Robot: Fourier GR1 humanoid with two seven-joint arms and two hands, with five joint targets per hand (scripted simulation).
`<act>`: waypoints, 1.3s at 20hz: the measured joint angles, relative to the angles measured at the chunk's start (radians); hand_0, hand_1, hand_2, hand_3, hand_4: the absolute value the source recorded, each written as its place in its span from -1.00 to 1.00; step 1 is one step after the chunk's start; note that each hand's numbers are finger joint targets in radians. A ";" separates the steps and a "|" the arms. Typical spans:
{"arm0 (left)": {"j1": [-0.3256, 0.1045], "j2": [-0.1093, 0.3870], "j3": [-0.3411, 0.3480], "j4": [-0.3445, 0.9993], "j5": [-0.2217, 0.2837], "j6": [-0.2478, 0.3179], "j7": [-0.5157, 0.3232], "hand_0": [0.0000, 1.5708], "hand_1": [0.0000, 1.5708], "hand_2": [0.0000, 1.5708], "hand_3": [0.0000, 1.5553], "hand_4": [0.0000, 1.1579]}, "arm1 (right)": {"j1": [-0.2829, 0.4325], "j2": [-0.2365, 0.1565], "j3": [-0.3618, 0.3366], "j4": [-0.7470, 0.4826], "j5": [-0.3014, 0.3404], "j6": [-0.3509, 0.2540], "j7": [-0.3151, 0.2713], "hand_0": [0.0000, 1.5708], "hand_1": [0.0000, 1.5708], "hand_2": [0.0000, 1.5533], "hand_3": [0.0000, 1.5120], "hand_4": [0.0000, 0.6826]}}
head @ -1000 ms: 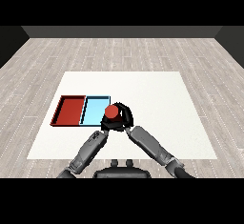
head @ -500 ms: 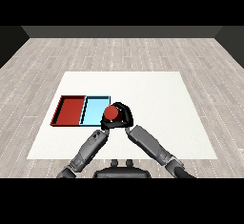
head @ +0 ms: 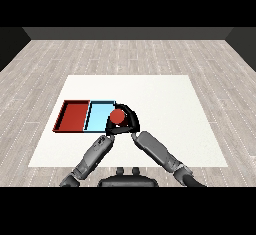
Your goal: Pick the red can and put it in the red box
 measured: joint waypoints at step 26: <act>0.053 0.155 0.116 -0.055 -0.099 -0.025 0.053 1.00 1.00 0.99 0.89 0.94 | 0.343 -0.213 -0.277 -0.442 0.063 0.144 0.053 -1.00 -1.00 -1.00 -1.00 -1.00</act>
